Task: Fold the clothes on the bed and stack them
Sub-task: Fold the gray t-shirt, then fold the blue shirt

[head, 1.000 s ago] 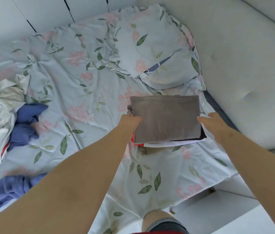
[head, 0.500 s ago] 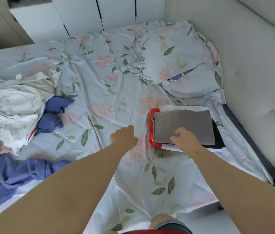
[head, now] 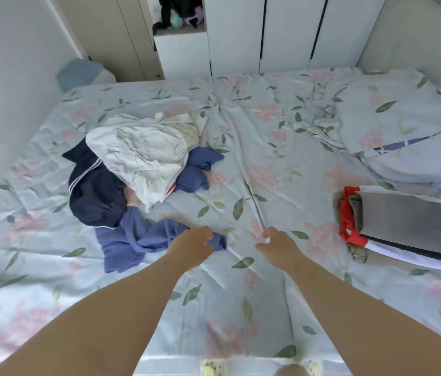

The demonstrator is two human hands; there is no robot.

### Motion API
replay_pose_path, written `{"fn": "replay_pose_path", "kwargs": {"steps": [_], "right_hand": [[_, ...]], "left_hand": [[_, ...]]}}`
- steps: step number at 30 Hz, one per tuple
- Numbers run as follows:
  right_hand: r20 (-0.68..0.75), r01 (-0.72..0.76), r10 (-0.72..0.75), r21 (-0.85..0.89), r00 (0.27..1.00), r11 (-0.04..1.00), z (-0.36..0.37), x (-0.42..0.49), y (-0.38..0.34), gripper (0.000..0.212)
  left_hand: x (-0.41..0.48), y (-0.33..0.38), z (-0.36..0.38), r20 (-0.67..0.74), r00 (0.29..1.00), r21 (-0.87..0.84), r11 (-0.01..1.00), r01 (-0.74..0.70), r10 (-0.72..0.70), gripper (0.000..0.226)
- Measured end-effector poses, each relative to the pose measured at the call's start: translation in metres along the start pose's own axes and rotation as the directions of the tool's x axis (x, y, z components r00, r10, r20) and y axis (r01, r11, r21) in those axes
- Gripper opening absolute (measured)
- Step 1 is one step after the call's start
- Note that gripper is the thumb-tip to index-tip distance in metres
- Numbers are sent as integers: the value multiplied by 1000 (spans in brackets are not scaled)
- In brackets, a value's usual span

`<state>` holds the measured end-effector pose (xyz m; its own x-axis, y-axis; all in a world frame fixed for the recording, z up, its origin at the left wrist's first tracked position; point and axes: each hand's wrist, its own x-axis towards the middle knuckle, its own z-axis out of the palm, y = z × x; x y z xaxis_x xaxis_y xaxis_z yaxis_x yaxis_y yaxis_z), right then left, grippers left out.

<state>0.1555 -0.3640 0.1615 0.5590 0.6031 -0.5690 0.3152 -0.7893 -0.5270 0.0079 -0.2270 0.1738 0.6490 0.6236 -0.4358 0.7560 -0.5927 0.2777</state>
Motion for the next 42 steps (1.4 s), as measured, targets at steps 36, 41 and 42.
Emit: {"fn": "replay_pose_path", "kwargs": {"steps": [36,41,42], "right_hand": [[291,-181,223,-165,930,970,256,90,-141,37],[309,-231,286,-203,907,952,276,112,-145,39],[311,-233,289,-204,906,951,280,116,-145,39]], "left_hand": [[53,-331,61,293,913,-138,932,334,-284,35],[79,-354,85,274,920,-151,933,327,-279,30],[83,-356,90,265,922,-173,927,334,-283,31]]}}
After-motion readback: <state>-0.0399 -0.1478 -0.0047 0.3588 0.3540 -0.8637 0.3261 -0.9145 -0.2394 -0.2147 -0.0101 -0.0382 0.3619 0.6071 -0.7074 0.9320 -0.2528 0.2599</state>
